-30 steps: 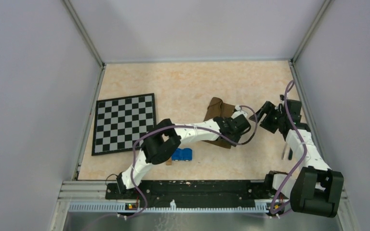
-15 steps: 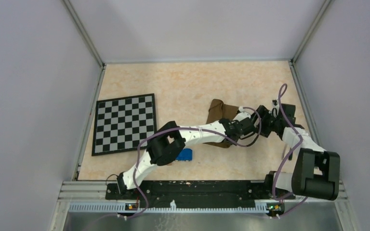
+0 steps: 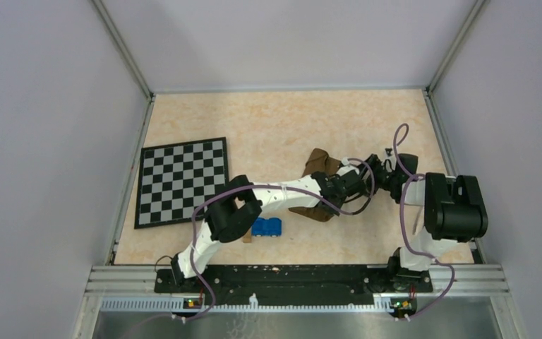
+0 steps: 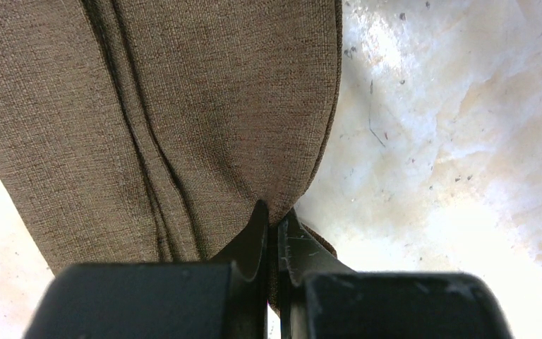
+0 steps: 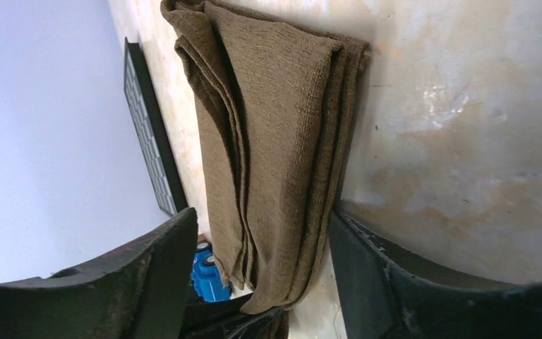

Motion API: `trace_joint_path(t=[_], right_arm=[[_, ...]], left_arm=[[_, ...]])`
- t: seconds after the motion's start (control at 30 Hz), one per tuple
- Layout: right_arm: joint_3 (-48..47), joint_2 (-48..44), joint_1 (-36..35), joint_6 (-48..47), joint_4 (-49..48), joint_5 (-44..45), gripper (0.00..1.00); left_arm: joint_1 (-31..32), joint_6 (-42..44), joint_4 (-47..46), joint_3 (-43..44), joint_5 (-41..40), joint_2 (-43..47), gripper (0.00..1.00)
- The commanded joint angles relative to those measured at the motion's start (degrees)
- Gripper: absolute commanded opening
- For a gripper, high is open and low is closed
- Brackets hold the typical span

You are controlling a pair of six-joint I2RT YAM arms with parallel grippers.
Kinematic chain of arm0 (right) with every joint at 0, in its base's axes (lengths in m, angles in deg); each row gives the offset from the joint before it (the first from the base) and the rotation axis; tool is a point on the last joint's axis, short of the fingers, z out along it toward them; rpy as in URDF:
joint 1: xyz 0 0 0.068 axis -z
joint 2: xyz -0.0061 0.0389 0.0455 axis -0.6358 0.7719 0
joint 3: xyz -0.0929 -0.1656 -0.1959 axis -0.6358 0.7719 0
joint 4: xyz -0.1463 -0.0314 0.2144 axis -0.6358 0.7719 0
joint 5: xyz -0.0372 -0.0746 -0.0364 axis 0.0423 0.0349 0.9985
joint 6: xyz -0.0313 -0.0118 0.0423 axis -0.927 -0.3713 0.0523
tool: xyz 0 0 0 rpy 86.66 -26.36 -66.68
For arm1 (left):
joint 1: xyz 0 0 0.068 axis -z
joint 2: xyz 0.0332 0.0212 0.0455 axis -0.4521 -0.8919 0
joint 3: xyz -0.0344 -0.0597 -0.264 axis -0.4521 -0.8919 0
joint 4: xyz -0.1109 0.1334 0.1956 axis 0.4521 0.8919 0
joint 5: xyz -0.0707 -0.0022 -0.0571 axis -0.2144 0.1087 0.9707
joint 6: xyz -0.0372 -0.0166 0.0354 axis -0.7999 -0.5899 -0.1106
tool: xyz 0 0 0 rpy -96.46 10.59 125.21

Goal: Fold the napkin into a case and place the utensils inside
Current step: Pick up the 2/3-rectangle-folded napkin at the center of the board.

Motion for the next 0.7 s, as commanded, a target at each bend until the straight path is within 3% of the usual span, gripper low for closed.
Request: trace_joint_path(t=[0.0, 0.2, 0.33, 0.37, 0.47, 0.53, 0.67], right_arm=[[2.04, 2.55, -1.67, 3.03, -8.44, 0.47, 0.63], [2.34, 1.85, -1.80, 2.33, -9.47, 1.73, 0.44], [1.82, 0.97, -1.89, 1.15, -10.73, 2.09, 0.07], [1.46, 0.97, -1.89, 0.56, -10.33, 2.22, 0.00], [0.64, 0.55, -2.05, -0.77, -9.82, 2.50, 0.00], [-0.05, -0.05, -2.55, -2.12, -8.50, 3.40, 0.00], [-2.56, -1.75, -4.15, -6.09, -2.36, 6.87, 0.00]], left_arm=[[-0.12, -0.55, -0.73, -1.19, 1.52, 4.67, 0.00], [-0.20, -0.67, -0.80, -1.44, 2.35, 5.01, 0.00], [-0.32, -0.24, -2.09, -1.62, 6.18, 5.48, 0.00], [-0.84, 0.14, -2.67, -1.44, 9.43, 5.62, 0.05], [-3.97, 0.82, -4.04, -1.93, 21.74, 7.95, 0.33], [-6.67, 0.87, -8.15, -4.77, 28.07, 11.90, 0.45], [-15.85, -2.90, -23.51, -15.33, 44.69, 18.94, 0.51]])
